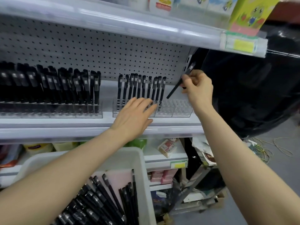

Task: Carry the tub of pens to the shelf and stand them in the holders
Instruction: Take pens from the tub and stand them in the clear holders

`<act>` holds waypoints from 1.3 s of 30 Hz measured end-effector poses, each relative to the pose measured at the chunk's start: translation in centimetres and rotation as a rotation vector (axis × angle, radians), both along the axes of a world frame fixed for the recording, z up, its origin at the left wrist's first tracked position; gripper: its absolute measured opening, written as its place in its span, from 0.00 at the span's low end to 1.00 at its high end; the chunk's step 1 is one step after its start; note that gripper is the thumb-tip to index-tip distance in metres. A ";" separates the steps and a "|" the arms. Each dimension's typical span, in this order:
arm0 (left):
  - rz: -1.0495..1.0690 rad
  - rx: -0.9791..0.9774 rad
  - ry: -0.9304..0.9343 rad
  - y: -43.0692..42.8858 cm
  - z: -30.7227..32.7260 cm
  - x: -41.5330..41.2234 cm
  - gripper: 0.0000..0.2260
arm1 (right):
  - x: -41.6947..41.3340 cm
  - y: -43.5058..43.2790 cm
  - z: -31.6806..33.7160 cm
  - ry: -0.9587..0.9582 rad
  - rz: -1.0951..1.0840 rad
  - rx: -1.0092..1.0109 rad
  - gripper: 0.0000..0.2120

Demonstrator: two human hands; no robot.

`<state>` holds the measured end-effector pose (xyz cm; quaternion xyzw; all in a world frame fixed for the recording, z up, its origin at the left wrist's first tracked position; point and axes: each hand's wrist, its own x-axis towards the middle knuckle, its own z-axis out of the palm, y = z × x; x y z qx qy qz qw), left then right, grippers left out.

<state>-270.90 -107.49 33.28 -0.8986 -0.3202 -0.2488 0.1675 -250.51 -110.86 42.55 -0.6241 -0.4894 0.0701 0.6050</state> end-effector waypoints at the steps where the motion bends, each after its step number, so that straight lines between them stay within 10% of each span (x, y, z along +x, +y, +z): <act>1: 0.010 -0.009 0.016 0.3 -0.1 0.2 0.24 | 0.2 0.6 0.0 -0.019 0.000 -0.008 0.05; 17: 0.045 -0.039 0.064 0.7 -1.4 0.3 0.24 | 0.8 4.8 -4.6 -0.334 0.061 -0.270 0.03; 39: 0.058 -0.109 -0.042 -4.6 -5.1 -11.7 0.19 | -9.7 -3.7 -9.9 -0.198 0.066 -0.260 0.11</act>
